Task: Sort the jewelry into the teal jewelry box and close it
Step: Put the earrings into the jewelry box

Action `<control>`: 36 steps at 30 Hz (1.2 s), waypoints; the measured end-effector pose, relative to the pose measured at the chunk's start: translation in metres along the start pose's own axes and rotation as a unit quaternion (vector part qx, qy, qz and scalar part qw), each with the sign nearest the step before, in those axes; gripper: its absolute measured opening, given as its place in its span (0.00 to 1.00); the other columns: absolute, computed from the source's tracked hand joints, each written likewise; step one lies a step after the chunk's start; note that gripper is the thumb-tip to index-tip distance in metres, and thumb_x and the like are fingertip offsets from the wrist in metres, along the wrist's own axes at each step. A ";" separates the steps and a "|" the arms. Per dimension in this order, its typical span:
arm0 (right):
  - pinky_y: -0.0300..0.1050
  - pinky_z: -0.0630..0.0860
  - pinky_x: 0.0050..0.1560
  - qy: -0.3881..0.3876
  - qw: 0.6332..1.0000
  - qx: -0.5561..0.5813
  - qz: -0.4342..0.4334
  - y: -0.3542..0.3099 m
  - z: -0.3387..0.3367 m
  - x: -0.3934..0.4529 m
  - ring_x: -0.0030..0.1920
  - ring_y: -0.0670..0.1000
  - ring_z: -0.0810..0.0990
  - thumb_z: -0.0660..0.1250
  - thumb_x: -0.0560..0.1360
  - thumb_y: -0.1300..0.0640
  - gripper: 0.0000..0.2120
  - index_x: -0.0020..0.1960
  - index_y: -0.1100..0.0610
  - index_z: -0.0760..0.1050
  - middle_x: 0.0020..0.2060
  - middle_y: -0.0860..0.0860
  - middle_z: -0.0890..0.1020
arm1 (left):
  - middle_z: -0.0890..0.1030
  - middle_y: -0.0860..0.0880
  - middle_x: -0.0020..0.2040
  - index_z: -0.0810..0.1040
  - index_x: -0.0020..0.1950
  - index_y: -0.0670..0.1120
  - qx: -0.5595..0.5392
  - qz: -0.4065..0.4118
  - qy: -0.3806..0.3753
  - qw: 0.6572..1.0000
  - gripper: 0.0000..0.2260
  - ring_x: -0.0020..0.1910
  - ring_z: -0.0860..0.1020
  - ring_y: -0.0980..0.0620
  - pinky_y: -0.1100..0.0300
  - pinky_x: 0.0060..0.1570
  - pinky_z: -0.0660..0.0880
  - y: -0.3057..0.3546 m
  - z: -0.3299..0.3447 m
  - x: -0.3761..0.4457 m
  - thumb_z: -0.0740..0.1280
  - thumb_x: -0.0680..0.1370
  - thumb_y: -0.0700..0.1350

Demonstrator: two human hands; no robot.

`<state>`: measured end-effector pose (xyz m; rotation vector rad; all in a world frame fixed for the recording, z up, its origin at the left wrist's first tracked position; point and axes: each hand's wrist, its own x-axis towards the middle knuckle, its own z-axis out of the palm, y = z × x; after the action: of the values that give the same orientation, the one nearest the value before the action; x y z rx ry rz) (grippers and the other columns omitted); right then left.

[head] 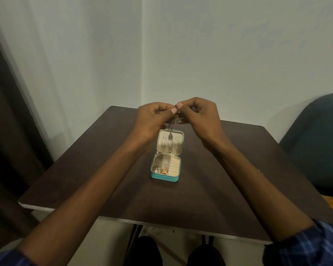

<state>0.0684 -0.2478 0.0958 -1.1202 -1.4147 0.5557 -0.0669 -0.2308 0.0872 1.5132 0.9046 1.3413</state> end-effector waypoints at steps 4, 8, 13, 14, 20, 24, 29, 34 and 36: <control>0.39 0.80 0.41 -0.054 0.998 -0.017 0.004 0.003 -0.004 -0.001 0.40 0.49 0.84 0.67 0.76 0.60 0.06 0.48 0.62 0.81 0.40 0.55 0.84 | 0.82 0.47 0.39 0.80 0.47 0.43 0.008 -0.008 -0.011 1.000 0.04 0.35 0.79 0.59 0.71 0.32 0.74 -0.006 -0.008 0.000 0.67 0.76 0.41; 0.37 0.79 0.42 -0.101 0.995 -0.022 0.010 0.003 -0.007 0.002 0.40 0.47 0.83 0.69 0.73 0.64 0.07 0.50 0.65 0.80 0.42 0.56 0.84 | 0.82 0.46 0.41 0.80 0.47 0.43 0.014 -0.010 -0.030 0.999 0.04 0.38 0.79 0.56 0.71 0.33 0.74 -0.011 -0.013 0.001 0.67 0.76 0.41; 0.38 0.80 0.43 -0.124 0.992 -0.012 0.026 0.008 0.000 0.004 0.40 0.47 0.83 0.71 0.72 0.64 0.13 0.56 0.62 0.78 0.42 0.55 0.83 | 0.83 0.47 0.42 0.81 0.48 0.43 0.018 -0.010 -0.030 0.999 0.04 0.38 0.80 0.58 0.72 0.32 0.73 -0.019 -0.016 0.004 0.68 0.75 0.42; 0.39 0.80 0.44 -0.125 0.992 -0.016 0.025 0.011 0.001 0.004 0.41 0.49 0.84 0.71 0.72 0.63 0.11 0.53 0.61 0.79 0.43 0.55 0.83 | 0.83 0.47 0.41 0.81 0.47 0.43 0.014 -0.010 -0.031 0.999 0.04 0.37 0.80 0.59 0.72 0.32 0.73 -0.021 -0.017 0.005 0.69 0.75 0.41; 0.38 0.79 0.39 -0.131 0.990 -0.017 0.055 0.034 0.014 0.003 0.38 0.48 0.81 0.71 0.71 0.65 0.07 0.49 0.62 0.79 0.38 0.56 0.81 | 0.81 0.48 0.38 0.80 0.47 0.41 0.008 -0.037 -0.026 0.999 0.03 0.32 0.78 0.62 0.71 0.32 0.73 -0.044 -0.022 0.008 0.68 0.75 0.39; 0.43 0.80 0.40 -0.134 0.988 -0.032 0.068 0.053 0.021 0.005 0.36 0.49 0.81 0.71 0.71 0.63 0.04 0.46 0.61 0.80 0.36 0.56 0.82 | 0.82 0.48 0.40 0.80 0.47 0.43 0.047 -0.065 -0.020 0.997 0.03 0.38 0.79 0.56 0.66 0.36 0.74 -0.064 -0.025 0.014 0.68 0.75 0.41; 0.39 0.78 0.37 -0.147 0.983 -0.069 0.087 0.071 0.026 0.007 0.34 0.46 0.78 0.69 0.73 0.63 0.03 0.41 0.57 0.77 0.34 0.52 0.81 | 0.81 0.47 0.41 0.79 0.50 0.40 0.050 -0.083 -0.018 0.995 0.05 0.39 0.78 0.54 0.64 0.37 0.74 -0.083 -0.026 0.019 0.66 0.77 0.41; 0.45 0.79 0.40 -0.150 0.978 -0.071 0.123 0.091 0.029 0.007 0.35 0.50 0.79 0.68 0.74 0.64 0.01 0.44 0.61 0.77 0.37 0.59 0.82 | 0.80 0.46 0.36 0.79 0.46 0.40 0.070 -0.088 -0.025 0.993 0.04 0.33 0.76 0.55 0.66 0.32 0.74 -0.105 -0.026 0.023 0.66 0.77 0.39; 0.47 0.79 0.41 -0.153 0.976 -0.071 0.134 0.099 0.031 0.007 0.35 0.51 0.80 0.68 0.74 0.64 0.00 0.44 0.61 0.77 0.37 0.60 0.82 | 0.79 0.47 0.34 0.79 0.44 0.41 0.080 -0.095 -0.036 0.992 0.04 0.32 0.75 0.55 0.64 0.32 0.74 -0.115 -0.025 0.024 0.66 0.77 0.39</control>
<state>0.0704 -0.1914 0.0090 -1.3971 -1.5962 0.8598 -0.0838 -0.1666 -0.0131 1.5423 1.1017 1.0912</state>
